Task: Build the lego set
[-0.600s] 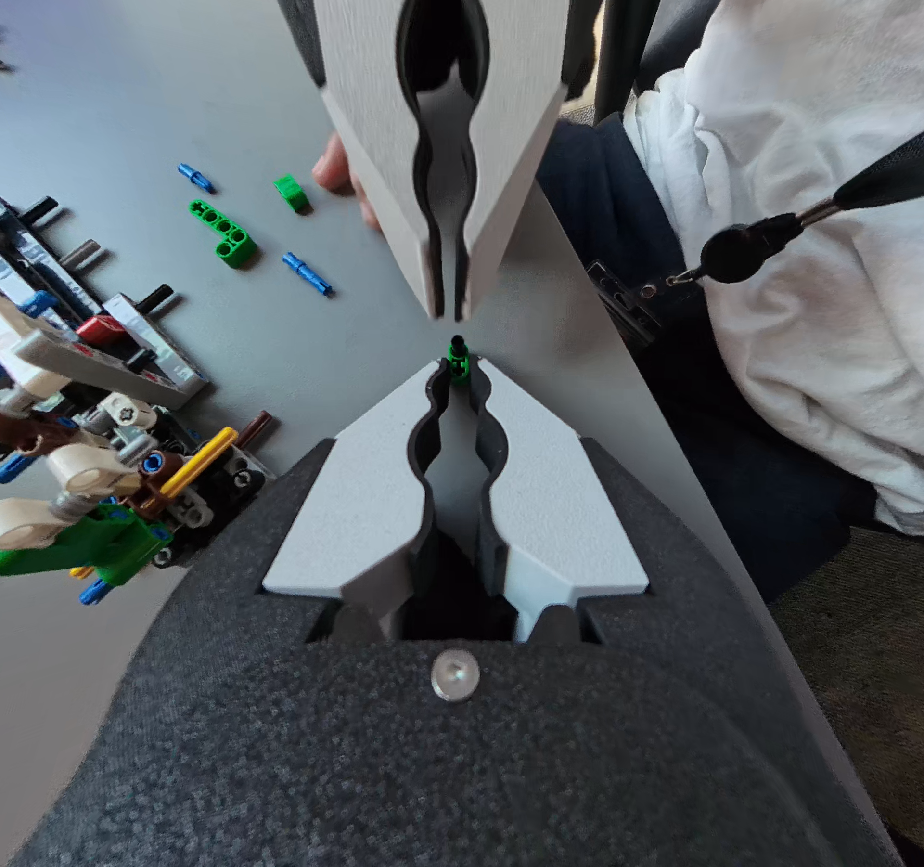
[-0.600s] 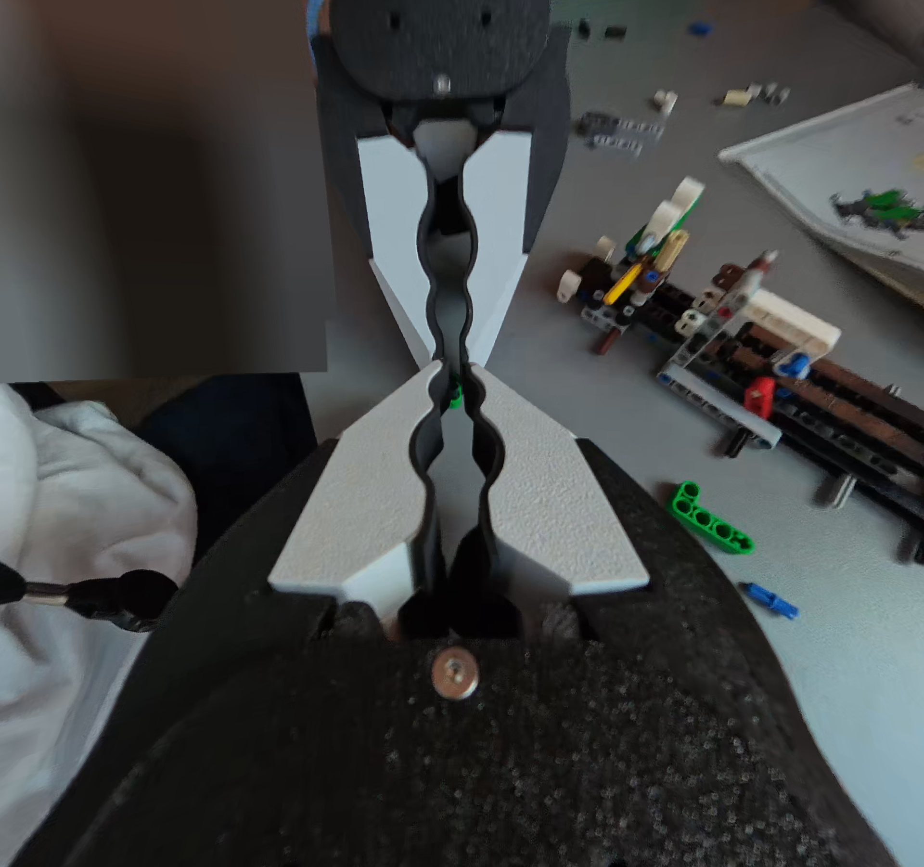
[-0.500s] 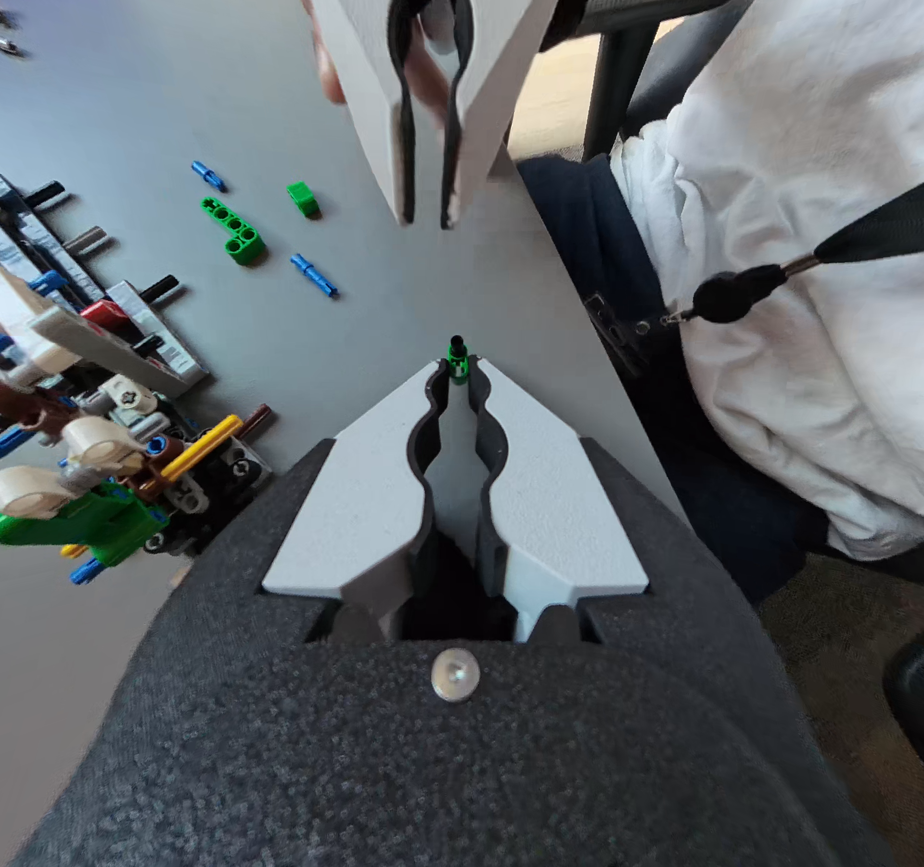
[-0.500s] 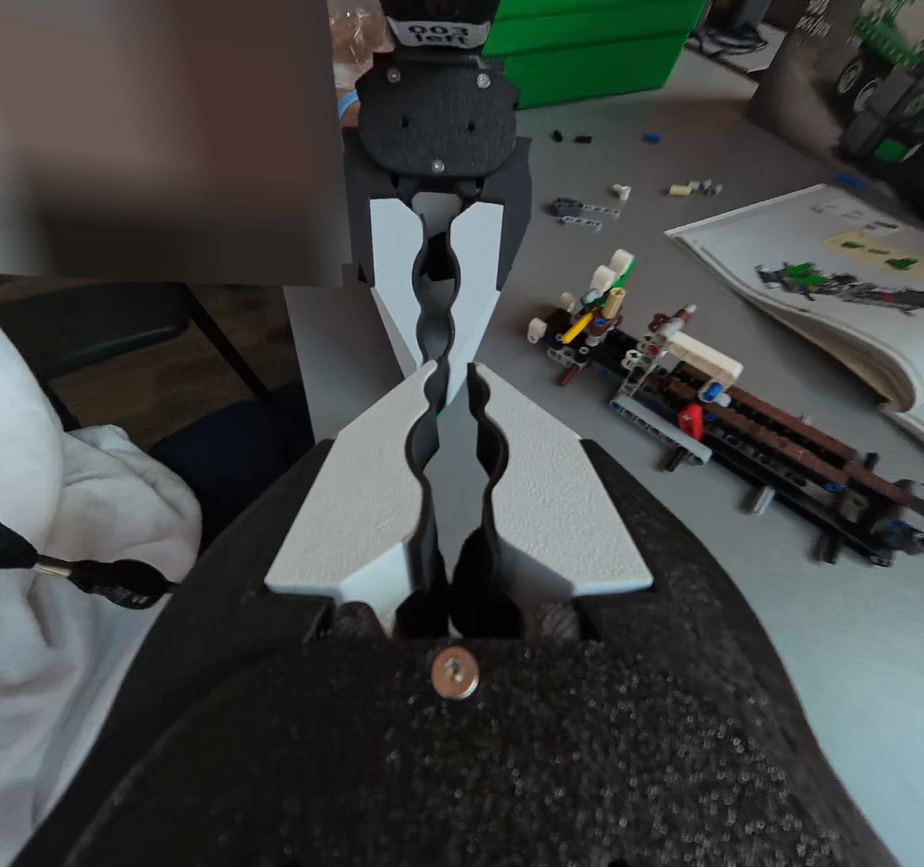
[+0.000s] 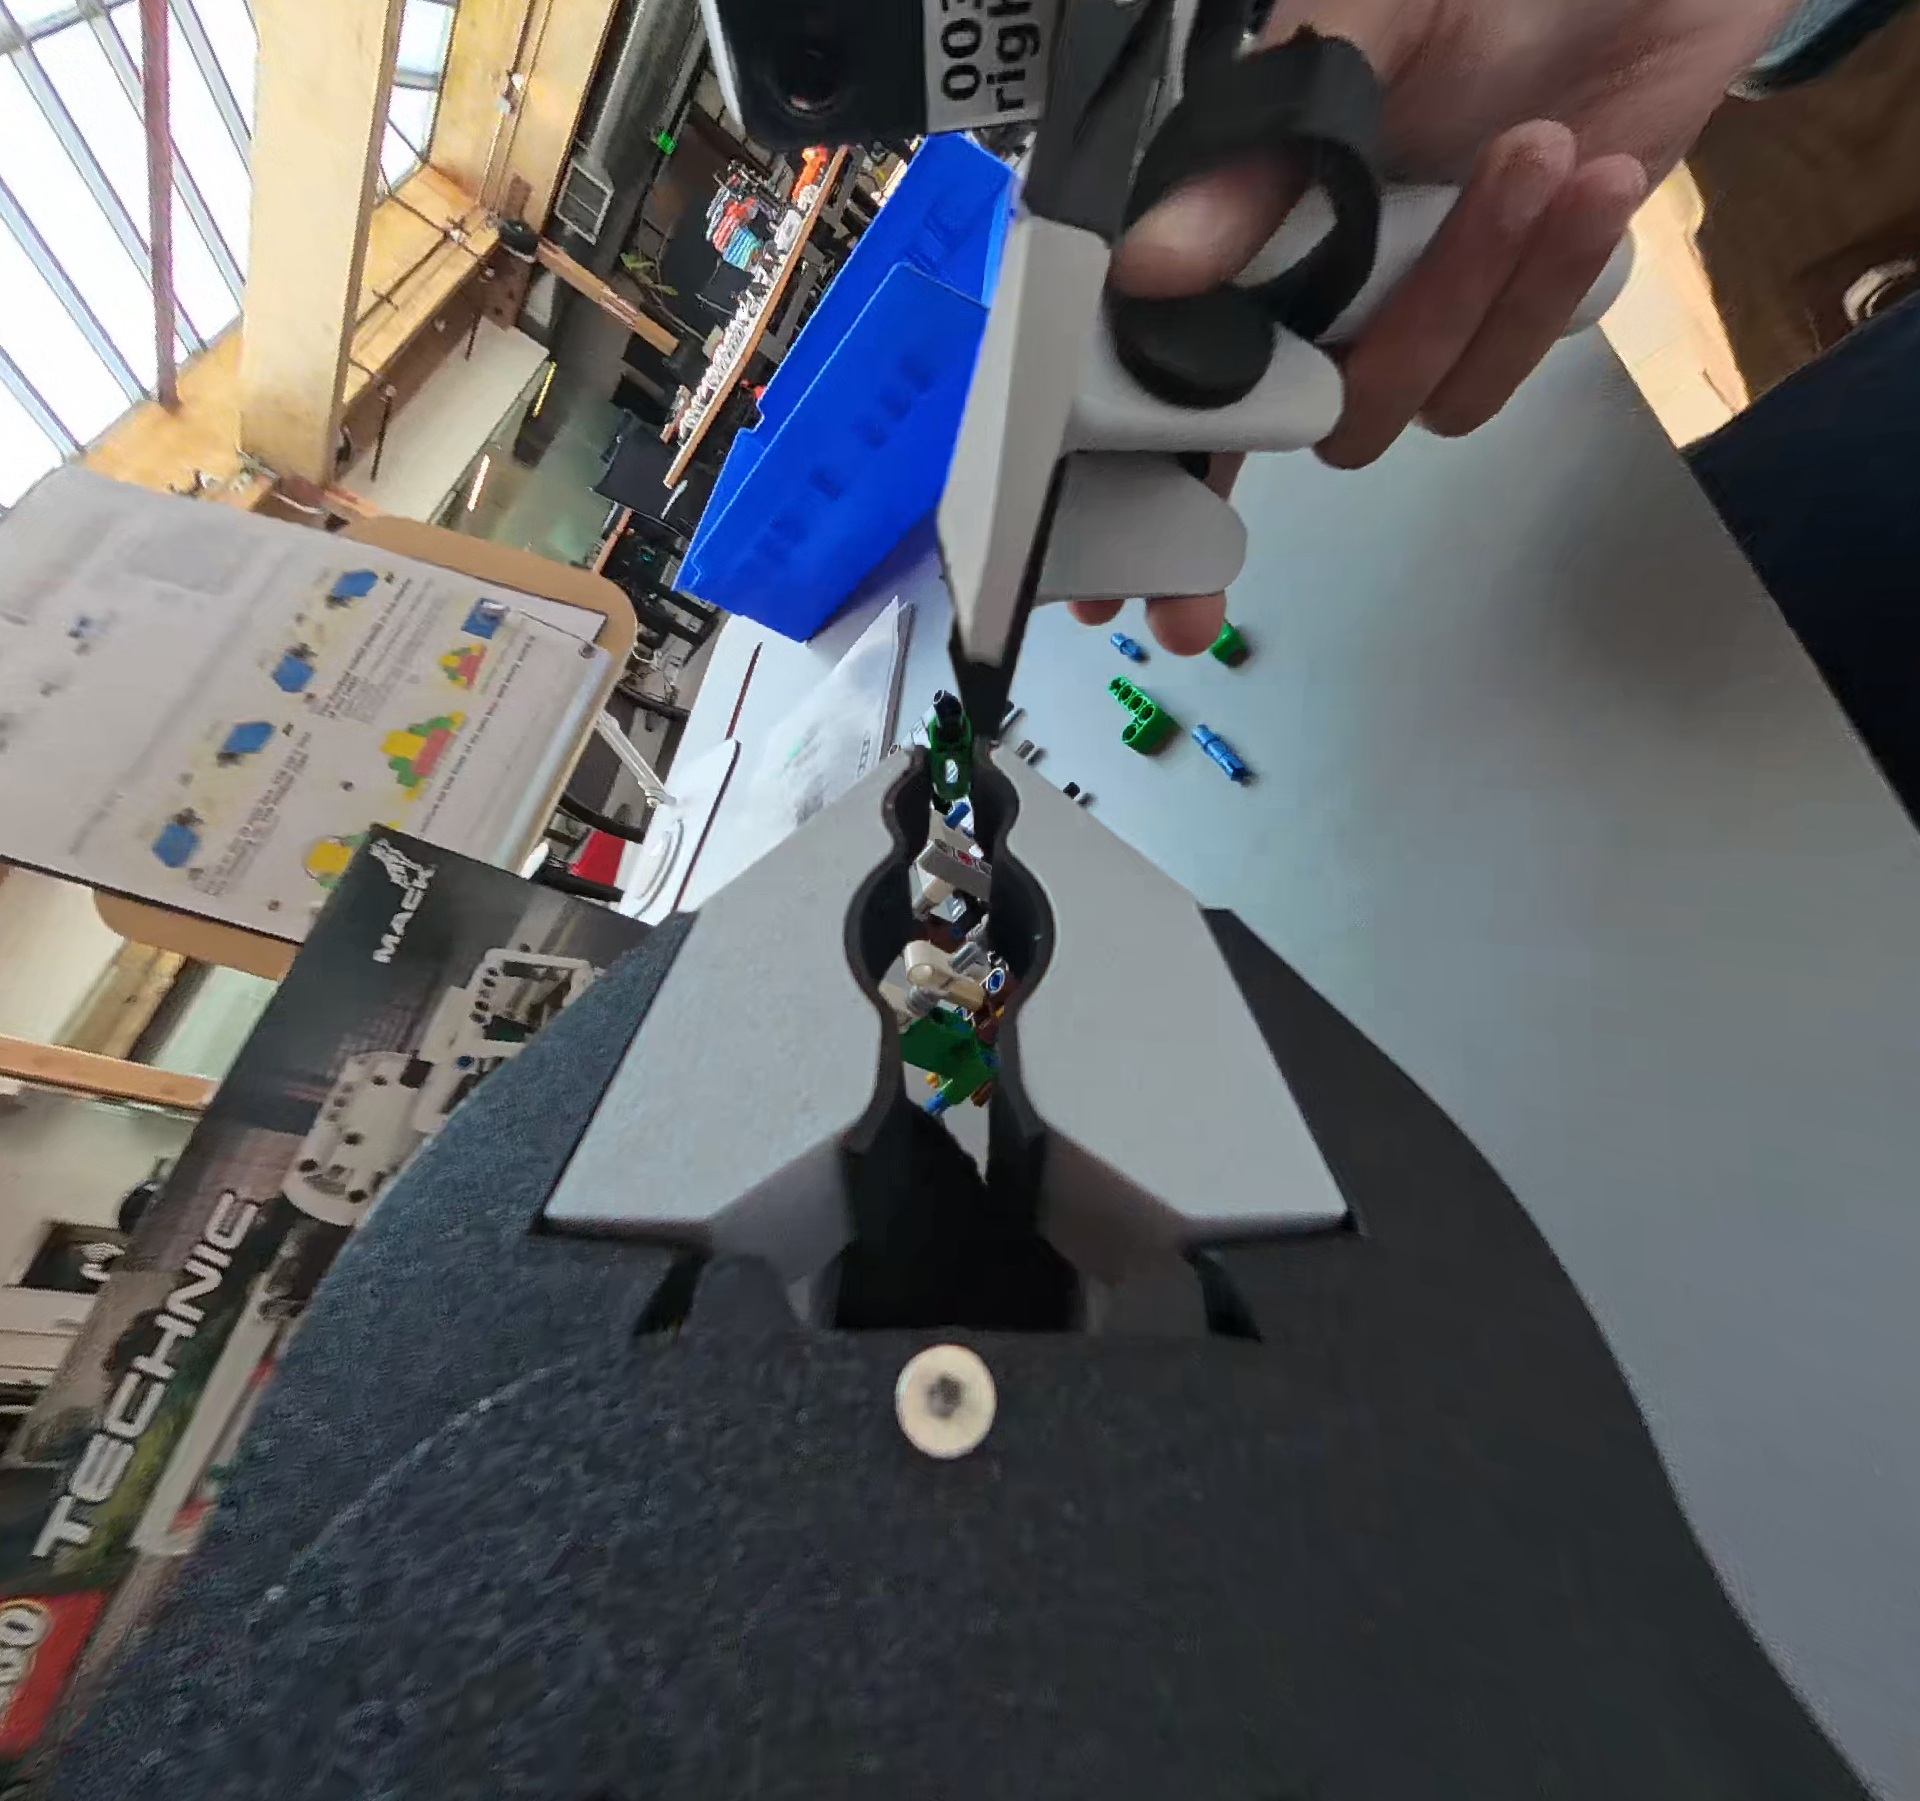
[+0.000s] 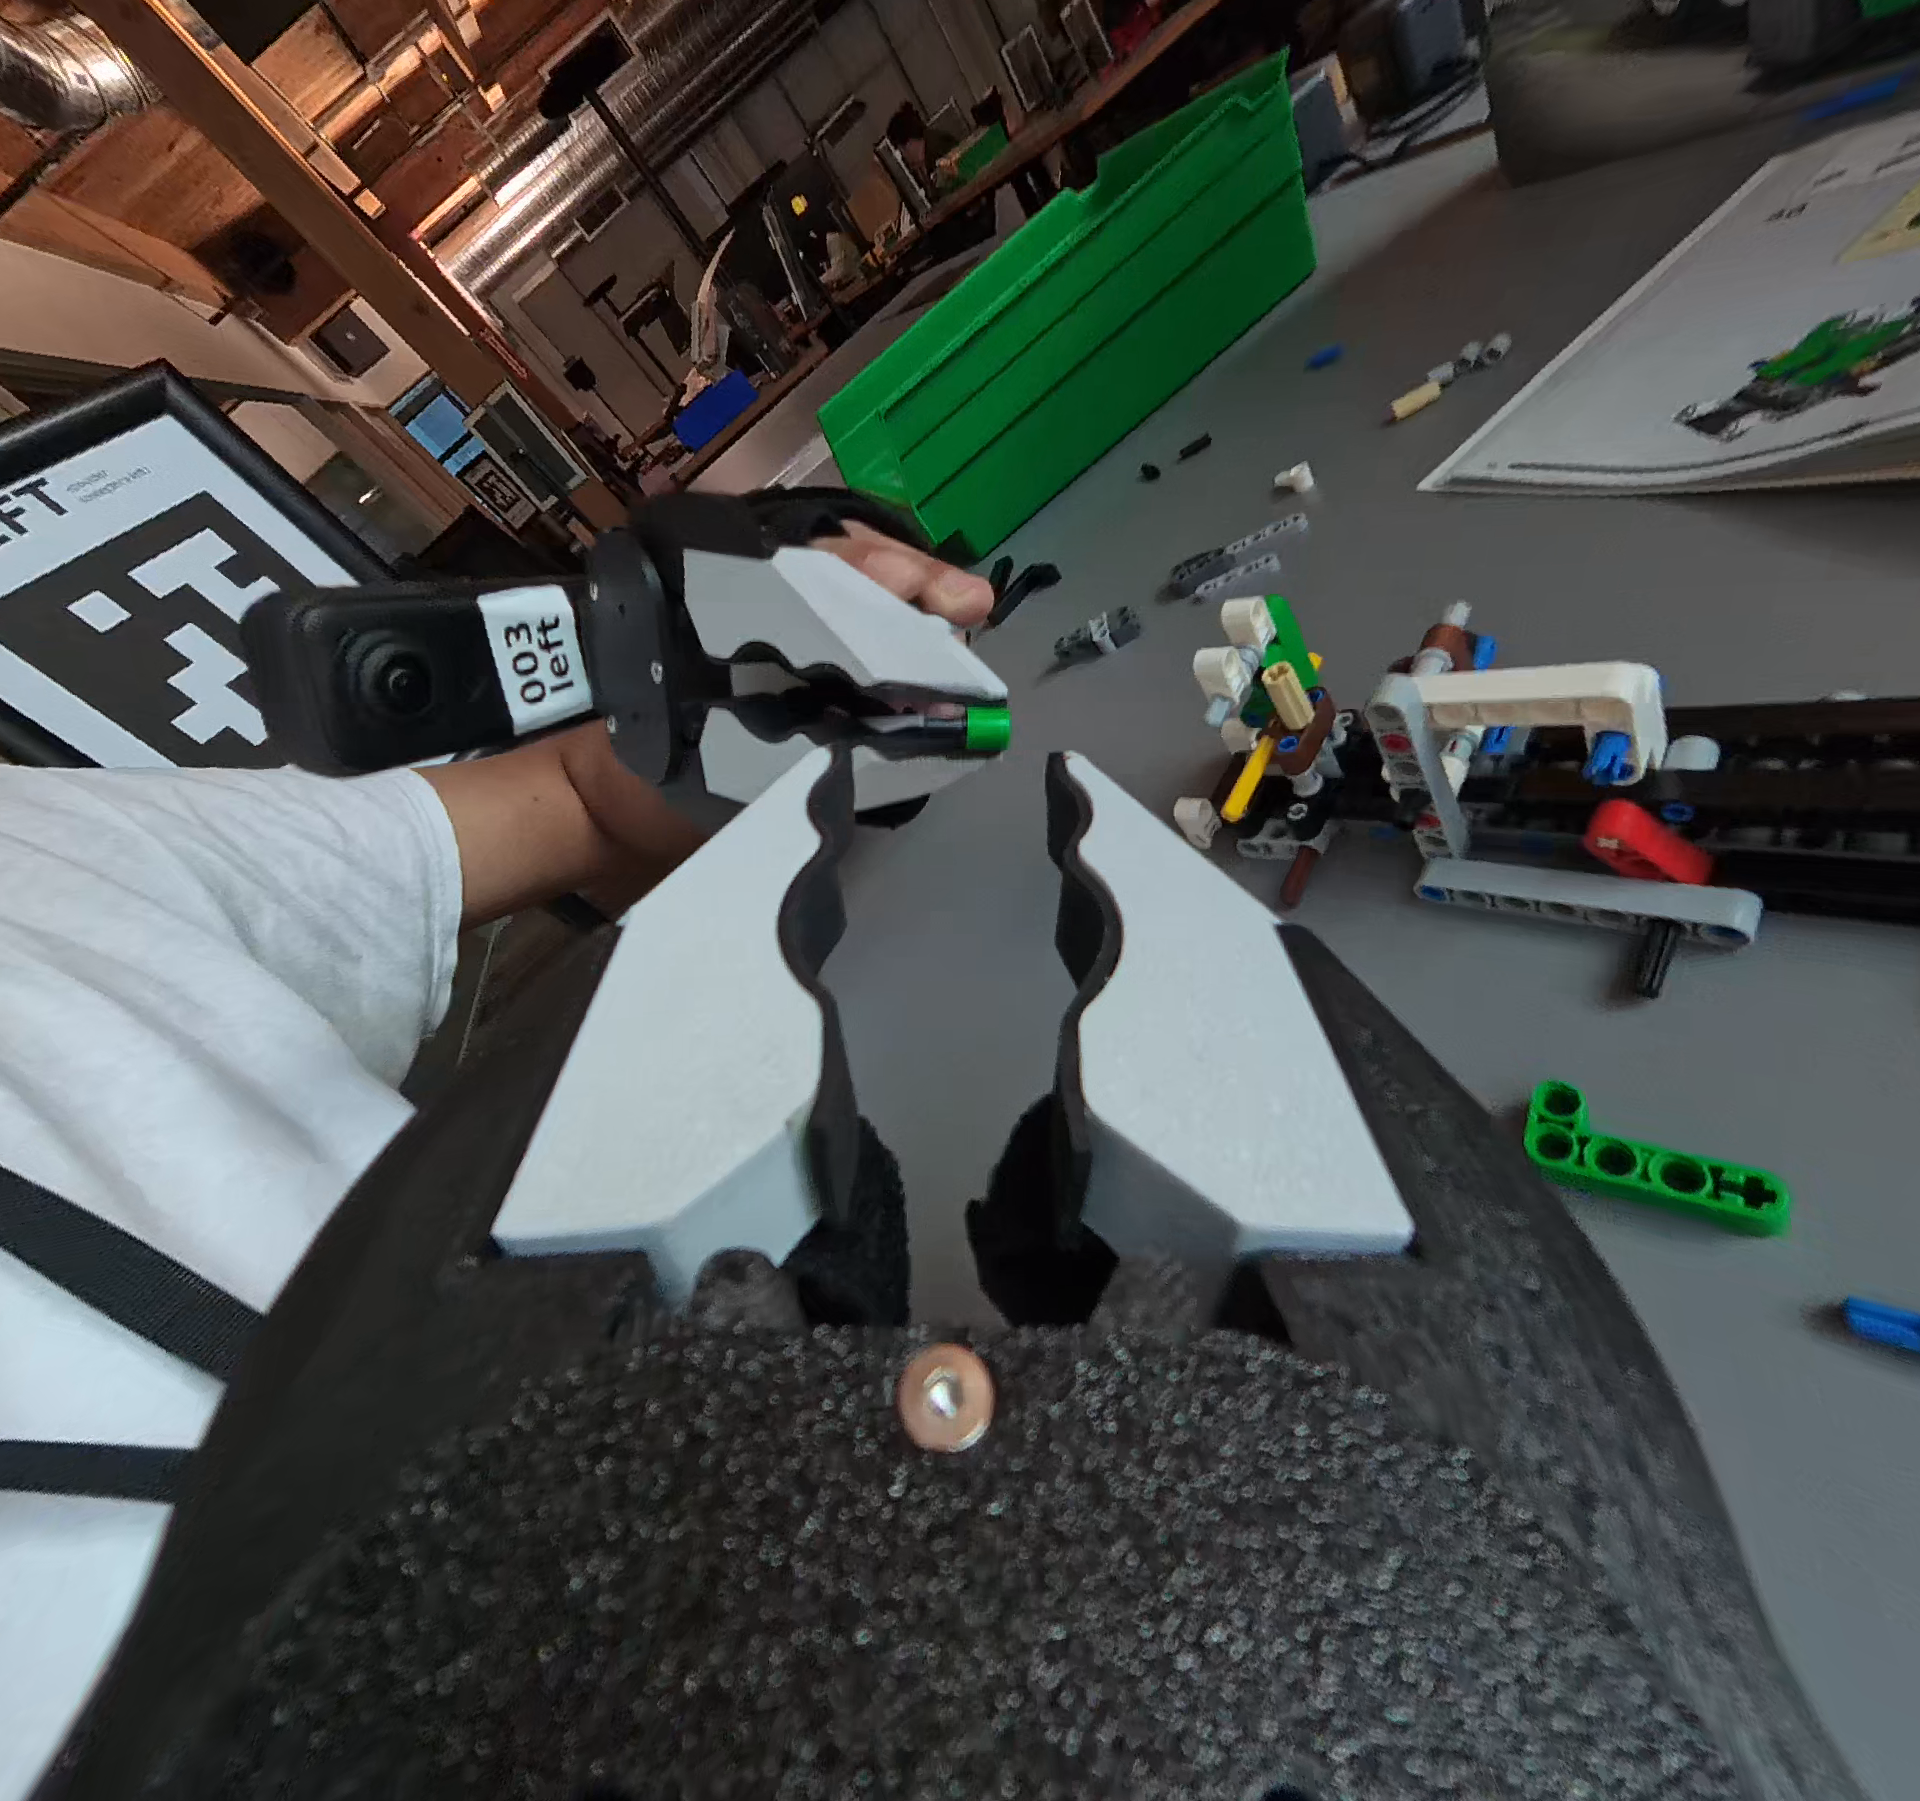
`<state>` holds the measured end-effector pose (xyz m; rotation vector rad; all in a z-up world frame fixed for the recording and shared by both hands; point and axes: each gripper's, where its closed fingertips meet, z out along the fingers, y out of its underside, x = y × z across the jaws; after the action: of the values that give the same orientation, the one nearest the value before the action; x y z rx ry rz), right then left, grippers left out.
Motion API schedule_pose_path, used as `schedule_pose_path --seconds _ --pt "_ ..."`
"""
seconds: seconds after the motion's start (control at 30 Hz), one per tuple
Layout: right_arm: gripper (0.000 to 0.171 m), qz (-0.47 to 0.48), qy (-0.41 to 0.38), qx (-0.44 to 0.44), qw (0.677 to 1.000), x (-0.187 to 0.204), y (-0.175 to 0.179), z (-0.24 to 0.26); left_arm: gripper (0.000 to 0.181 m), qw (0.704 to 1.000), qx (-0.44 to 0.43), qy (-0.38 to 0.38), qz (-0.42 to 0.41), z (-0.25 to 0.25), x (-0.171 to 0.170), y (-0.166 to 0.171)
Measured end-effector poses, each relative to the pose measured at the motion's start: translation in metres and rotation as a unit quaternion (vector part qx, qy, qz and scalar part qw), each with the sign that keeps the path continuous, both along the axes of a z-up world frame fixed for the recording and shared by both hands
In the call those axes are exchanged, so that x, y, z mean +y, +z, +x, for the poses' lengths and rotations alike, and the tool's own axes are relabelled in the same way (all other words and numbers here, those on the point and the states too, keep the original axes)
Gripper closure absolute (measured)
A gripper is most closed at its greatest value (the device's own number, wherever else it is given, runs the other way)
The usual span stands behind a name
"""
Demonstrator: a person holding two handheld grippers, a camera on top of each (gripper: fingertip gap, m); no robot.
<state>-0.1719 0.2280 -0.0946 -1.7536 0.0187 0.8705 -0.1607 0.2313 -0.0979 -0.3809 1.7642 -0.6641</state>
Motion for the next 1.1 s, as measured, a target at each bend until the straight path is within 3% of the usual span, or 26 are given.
schedule_pose_path --seconds 0.47,0.73,0.83,0.93,1.1 --pt "0.156 0.036 0.01 -0.007 0.999 0.0 0.0 -0.004 0.176 0.997 -0.043 0.004 0.065 -0.002 -0.009 -0.001" --pt "0.157 0.08 0.03 -0.095 0.992 -0.005 0.006 -0.008 0.176 0.996 -0.063 0.008 0.065 -0.006 -0.014 0.007" --pt "0.156 0.069 0.045 -0.137 0.987 -0.006 -0.003 -0.002 0.175 1.0 -0.014 -0.002 0.025 -0.002 -0.014 -0.004" --pt "0.156 0.108 0.052 -0.279 0.953 -0.009 -0.008 0.014 0.178 0.996 0.046 -0.022 -0.072 -0.002 -0.007 -0.003" --pt "0.156 0.287 0.08 -0.471 0.831 -0.017 0.005 0.003 0.167 0.941 0.169 -0.091 -0.28 -0.004 -0.007 0.002"
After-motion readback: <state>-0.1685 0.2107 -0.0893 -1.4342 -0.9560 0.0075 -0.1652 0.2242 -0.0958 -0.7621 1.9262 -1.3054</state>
